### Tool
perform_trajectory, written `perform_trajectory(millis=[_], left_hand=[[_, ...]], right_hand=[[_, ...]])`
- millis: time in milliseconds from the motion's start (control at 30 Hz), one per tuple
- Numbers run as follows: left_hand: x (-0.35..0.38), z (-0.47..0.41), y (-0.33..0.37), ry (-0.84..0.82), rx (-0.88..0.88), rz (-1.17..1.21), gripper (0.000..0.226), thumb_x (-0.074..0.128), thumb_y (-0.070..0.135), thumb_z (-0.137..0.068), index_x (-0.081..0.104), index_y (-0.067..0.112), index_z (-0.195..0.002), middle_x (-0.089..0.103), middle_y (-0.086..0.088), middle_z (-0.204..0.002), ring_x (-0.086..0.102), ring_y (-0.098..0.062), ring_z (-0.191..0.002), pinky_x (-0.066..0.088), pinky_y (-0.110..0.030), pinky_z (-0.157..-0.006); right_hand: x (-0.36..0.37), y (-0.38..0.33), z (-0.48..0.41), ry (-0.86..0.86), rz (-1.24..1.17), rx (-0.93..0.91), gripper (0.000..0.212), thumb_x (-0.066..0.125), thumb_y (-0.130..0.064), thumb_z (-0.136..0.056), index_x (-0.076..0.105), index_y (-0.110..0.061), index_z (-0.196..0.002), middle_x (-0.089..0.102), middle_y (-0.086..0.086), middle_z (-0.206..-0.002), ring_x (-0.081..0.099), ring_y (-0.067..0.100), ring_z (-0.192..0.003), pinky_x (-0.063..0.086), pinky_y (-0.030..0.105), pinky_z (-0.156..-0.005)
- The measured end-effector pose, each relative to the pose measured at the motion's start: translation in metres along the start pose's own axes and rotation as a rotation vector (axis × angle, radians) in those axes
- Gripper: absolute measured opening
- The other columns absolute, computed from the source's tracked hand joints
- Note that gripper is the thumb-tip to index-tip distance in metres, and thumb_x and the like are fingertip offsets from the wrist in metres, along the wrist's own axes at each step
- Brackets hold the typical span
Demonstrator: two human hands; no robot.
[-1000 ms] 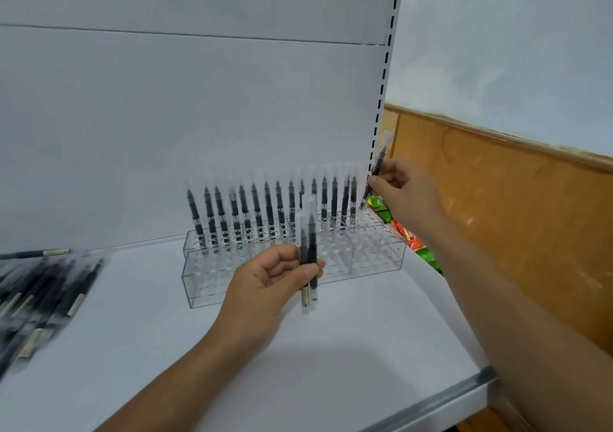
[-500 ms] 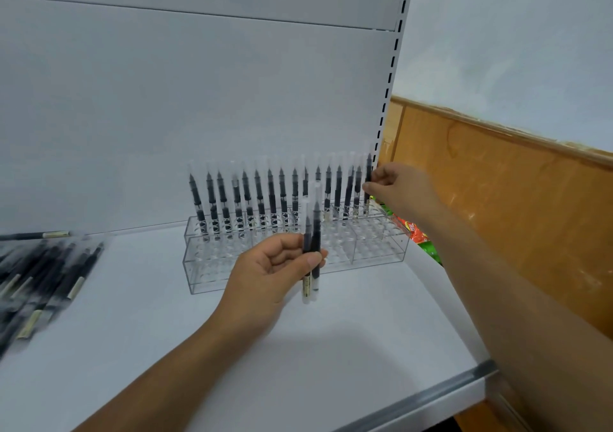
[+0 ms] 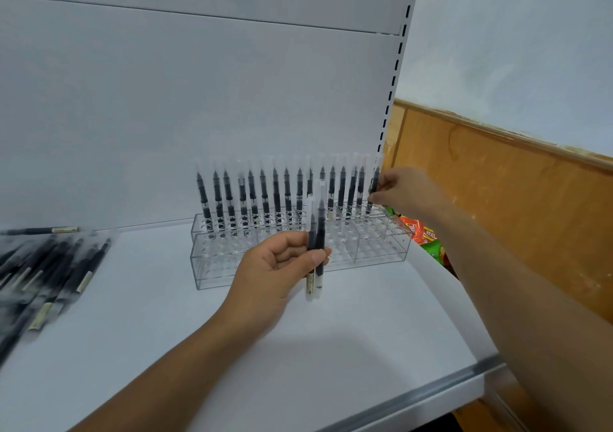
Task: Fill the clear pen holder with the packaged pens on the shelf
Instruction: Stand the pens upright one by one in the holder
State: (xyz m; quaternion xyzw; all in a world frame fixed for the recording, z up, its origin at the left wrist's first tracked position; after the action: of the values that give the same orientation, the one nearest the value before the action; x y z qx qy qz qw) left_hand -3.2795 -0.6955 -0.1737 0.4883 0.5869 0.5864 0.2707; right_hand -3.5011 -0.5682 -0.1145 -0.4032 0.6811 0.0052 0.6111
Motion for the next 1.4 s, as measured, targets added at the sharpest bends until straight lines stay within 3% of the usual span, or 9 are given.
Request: perform_trajectory(millis=[100, 233, 433, 533, 633, 867, 1033, 1233, 1400], left_hand=[[0.0, 0.0, 0.001, -0.003, 0.003, -0.003, 0.029, 0.072, 0.016, -0.065, 0.071, 0.011, -0.093, 0.075, -0.011, -0.09, 0.071, -0.02, -0.086, 0.053, -0.036, -0.088], [-0.001, 0.0, 0.002, -0.005, 0.008, -0.012, 0.031, 0.072, 0.017, -0.066, 0.07, 0.01, -0.096, 0.075, -0.011, -0.091, 0.07, -0.02, -0.085, 0.052, -0.035, -0.087], [-0.003, 0.002, 0.006, 0.018, 0.019, -0.002, 0.034, 0.073, 0.017, -0.066, 0.071, 0.008, -0.098, 0.074, -0.012, -0.09, 0.069, -0.021, -0.08, 0.054, -0.033, -0.082], [-0.005, 0.005, 0.014, 0.038, 0.044, -0.007, 0.03, 0.073, 0.015, -0.069, 0.071, 0.008, -0.098, 0.074, -0.014, -0.089, 0.069, -0.019, -0.078, 0.055, -0.026, -0.076], [-0.011, 0.006, 0.03, 0.062, 0.091, -0.05, 0.023, 0.069, 0.005, -0.08, 0.07, 0.007, -0.103, 0.074, -0.013, -0.09, 0.07, -0.014, -0.075, 0.054, -0.017, -0.07], [-0.046, 0.003, 0.066, 0.107, 0.182, -0.189, 0.019, 0.067, 0.006, -0.085, 0.072, 0.013, -0.101, 0.076, 0.002, -0.085, 0.069, -0.007, -0.076, 0.051, -0.015, -0.071], [-0.092, 0.002, 0.08, 0.265, 0.26, -0.205, 0.02, 0.07, 0.016, -0.078, 0.074, 0.019, -0.098, 0.076, 0.004, -0.085, 0.07, -0.007, -0.078, 0.053, -0.016, -0.074], [-0.129, 0.002, 0.068, 0.406, 0.249, -0.206, 0.018, 0.068, 0.013, -0.086, 0.073, 0.022, -0.101, 0.074, 0.009, -0.086, 0.069, -0.008, -0.082, 0.053, -0.018, -0.078], [-0.137, -0.001, 0.068, 0.424, 0.253, -0.167, 0.023, 0.067, 0.013, -0.086, 0.069, 0.014, -0.109, 0.071, 0.007, -0.079, 0.068, -0.007, -0.078, 0.051, -0.014, -0.073]], right_hand=[[0.0, 0.0, 0.0, -0.02, 0.0, 0.007, 0.016, 0.072, -0.024, -0.086, 0.07, -0.009, -0.089, 0.067, 0.006, -0.083, 0.063, 0.025, -0.08, 0.052, 0.037, -0.072], [0.0, 0.001, 0.006, -0.047, 0.008, 0.008, 0.016, 0.07, -0.028, -0.088, 0.07, -0.016, -0.098, 0.066, -0.002, -0.09, 0.058, 0.01, -0.076, 0.045, 0.024, -0.063], [-0.017, -0.019, 0.048, 0.224, -0.203, -0.049, 0.005, 0.064, -0.03, -0.092, 0.07, -0.029, -0.092, 0.066, -0.015, -0.085, 0.055, -0.003, -0.071, 0.038, 0.012, -0.057], [-0.008, -0.054, 0.071, -0.054, -0.467, -0.163, 0.013, 0.066, -0.037, -0.089, 0.072, -0.028, -0.096, 0.07, -0.011, -0.082, 0.059, -0.001, -0.066, 0.044, 0.013, -0.06], [0.006, -0.086, 0.083, -0.288, -0.509, -0.287, 0.025, 0.064, -0.048, -0.081, 0.071, -0.03, -0.098, 0.07, -0.013, -0.08, 0.062, 0.004, -0.069, 0.049, 0.019, -0.063], [0.027, -0.135, 0.076, -0.279, -0.765, -0.358, 0.012, 0.073, -0.026, -0.084, 0.073, -0.016, -0.091, 0.062, 0.003, -0.072, 0.056, 0.013, -0.067, 0.044, 0.023, -0.061], [0.034, -0.163, 0.06, -0.193, -0.999, -0.34, 0.009, 0.066, -0.014, -0.091, 0.073, -0.019, -0.094, 0.071, 0.001, -0.082, 0.059, 0.009, -0.061, 0.045, 0.019, -0.055], [0.062, -0.177, 0.037, -0.042, -0.808, -0.298, 0.012, 0.069, -0.021, -0.09, 0.071, -0.018, -0.102, 0.072, -0.001, -0.085, 0.062, 0.005, -0.064, 0.05, 0.018, -0.06], [0.086, -0.185, 0.033, -0.046, -0.672, -0.337, 0.005, 0.071, -0.025, -0.088, 0.069, -0.029, -0.09, 0.07, -0.008, -0.082, 0.064, 0.012, -0.066, 0.055, 0.024, -0.068]])
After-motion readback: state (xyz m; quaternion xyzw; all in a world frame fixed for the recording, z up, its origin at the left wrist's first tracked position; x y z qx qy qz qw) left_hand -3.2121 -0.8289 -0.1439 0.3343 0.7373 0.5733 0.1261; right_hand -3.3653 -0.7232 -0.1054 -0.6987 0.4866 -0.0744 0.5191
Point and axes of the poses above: each hand's wrist, its own z-axis away from the middle knuckle, its own x-axis out of the palm, y = z × x, the point moved 3 cm from there along -z, towards the middle knuckle
